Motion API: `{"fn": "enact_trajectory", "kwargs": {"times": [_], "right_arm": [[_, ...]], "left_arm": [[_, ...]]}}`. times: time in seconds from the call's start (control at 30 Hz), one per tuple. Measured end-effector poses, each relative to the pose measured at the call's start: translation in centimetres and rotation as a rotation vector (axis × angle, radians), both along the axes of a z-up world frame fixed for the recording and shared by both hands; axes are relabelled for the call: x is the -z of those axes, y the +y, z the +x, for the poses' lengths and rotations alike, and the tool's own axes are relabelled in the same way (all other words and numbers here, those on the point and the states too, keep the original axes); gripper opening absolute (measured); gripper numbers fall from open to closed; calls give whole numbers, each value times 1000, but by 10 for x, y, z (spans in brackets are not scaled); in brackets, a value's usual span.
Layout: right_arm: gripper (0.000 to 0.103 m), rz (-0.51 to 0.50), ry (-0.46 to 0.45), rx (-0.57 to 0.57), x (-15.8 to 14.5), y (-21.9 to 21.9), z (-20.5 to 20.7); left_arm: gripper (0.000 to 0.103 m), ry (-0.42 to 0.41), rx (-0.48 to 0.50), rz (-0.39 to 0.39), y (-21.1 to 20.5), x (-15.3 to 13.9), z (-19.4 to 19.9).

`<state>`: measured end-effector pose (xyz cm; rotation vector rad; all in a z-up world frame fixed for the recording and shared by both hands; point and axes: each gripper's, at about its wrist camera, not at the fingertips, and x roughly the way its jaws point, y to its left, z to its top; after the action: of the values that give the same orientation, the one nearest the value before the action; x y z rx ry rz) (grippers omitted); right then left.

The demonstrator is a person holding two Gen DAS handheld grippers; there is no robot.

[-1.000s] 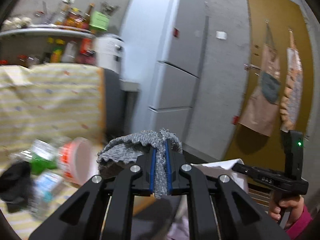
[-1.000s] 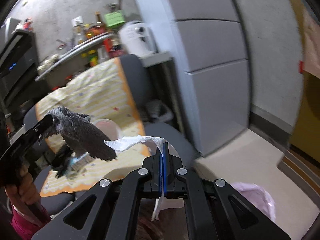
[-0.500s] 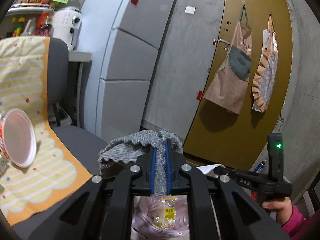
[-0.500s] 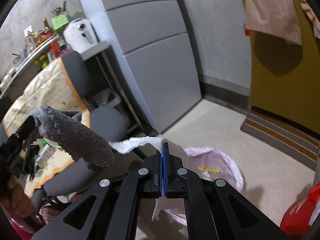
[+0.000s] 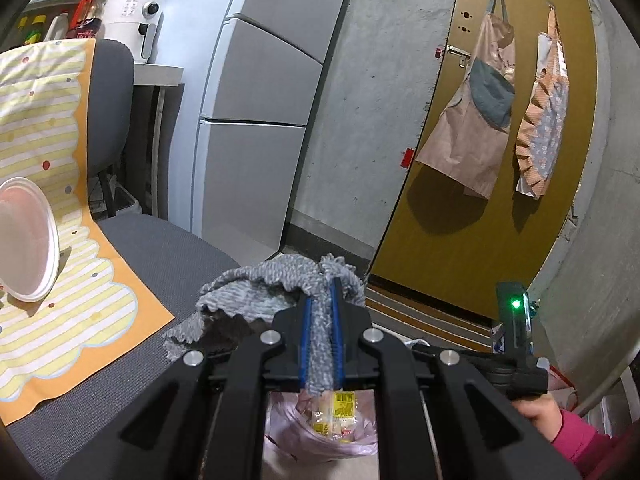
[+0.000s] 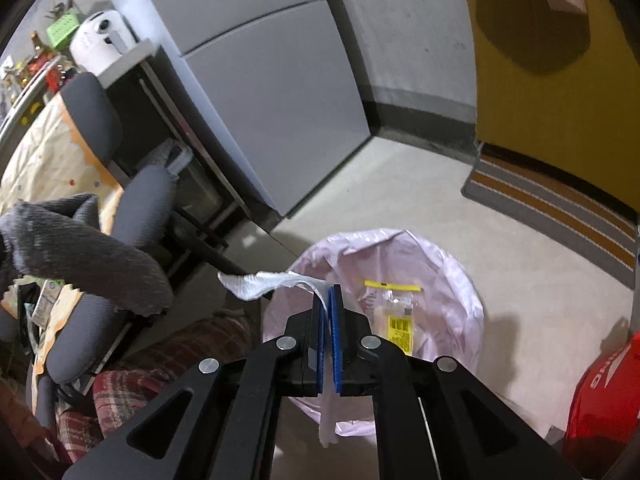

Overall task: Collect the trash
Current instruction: 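Carry the tissue and grey sponge with both grippers over the pink bin, then open the right gripper over the bin while the left releases the sponge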

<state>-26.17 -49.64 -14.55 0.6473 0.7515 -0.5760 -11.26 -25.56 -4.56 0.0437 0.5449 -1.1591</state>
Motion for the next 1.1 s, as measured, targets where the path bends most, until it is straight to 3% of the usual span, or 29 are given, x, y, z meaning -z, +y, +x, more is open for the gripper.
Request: {"fn": "enact_trajectory", "kwargs": {"times": [0.17,0.4,0.6,0.7,0.87,0.9,0.97,1.0,1.03,1.1], "right_arm": [[33,-20,1,7,-6,0,-2],[33,-105,-79,37,-46,0,-15],[33,-182,-152,70,-82,-4,-31],[33,-198,-174,81,-91,-7,-39],[33,-201,-182,100,-90,-14,-45],[33,-197,-180,102,-88,-15,-45],[33,-190,-174,108,-85,-17,-45],[33,-184,-171,110,-83,-19,-45],[33,-182,-169,112,-82,-18,-45],[34,-181,-162,112,-80,-18,-43]], "left_arm": [[7,3,3,5,-1,0,1],[7,2,52,12,-13,0,-6],[7,-35,165,31,-44,-7,-33],[7,-55,216,47,-62,-8,-46],[9,-15,262,115,-93,13,-48],[10,-9,263,130,-97,18,-47],[23,2,259,171,-106,30,-46],[42,6,246,189,-110,35,-44],[54,9,239,194,-111,38,-42],[56,13,230,201,-113,42,-37]]}}
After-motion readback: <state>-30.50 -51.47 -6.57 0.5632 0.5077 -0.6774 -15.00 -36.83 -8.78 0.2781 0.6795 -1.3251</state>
